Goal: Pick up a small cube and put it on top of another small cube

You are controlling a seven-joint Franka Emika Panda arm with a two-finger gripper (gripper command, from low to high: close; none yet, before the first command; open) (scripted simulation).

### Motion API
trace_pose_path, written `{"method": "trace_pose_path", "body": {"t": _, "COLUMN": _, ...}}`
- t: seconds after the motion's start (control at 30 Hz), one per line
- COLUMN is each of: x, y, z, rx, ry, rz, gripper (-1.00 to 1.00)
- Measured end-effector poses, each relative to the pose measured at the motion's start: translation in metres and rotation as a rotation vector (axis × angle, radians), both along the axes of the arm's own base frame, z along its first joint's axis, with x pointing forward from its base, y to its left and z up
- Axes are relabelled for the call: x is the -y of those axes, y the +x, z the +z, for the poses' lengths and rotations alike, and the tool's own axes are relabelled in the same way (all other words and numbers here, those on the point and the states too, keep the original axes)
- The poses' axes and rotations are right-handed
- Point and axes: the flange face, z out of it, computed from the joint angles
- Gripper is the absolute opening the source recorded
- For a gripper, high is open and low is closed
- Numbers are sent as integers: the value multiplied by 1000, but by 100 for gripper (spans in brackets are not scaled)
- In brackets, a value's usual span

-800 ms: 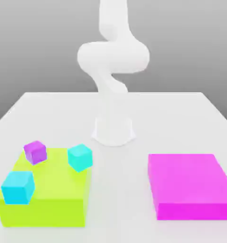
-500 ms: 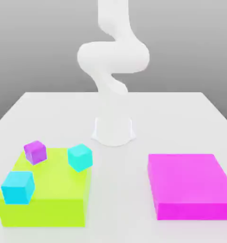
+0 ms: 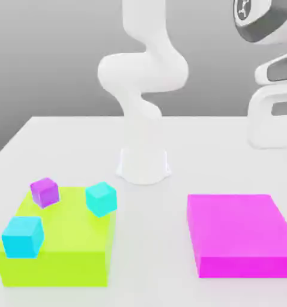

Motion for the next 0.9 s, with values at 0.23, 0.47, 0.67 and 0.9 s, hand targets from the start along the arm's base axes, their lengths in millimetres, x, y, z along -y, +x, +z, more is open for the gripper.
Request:
{"method": "trace_pose_path", "body": {"t": 0.23, "x": -69, "y": -8, "z": -120, "rx": -145, "ry": -43, "rz": -109, "gripper": 0}}
{"method": "trace_pose_path", "body": {"t": 0.47, "x": -104, "y": -26, "z": -245, "rx": -217, "ry": -89, "rz": -172, "gripper": 0}}
{"method": "trace_pose_path", "body": {"t": 0.67, "x": -104, "y": -26, "z": -254, "rx": -215, "ry": -86, "rz": -172, "gripper": -100}}
{"method": "trace_pose_path", "body": {"t": 0.9, "x": -83, "y": -22, "z": -186, "rx": -220, "ry": -83, "rz": -183, "gripper": -100}}
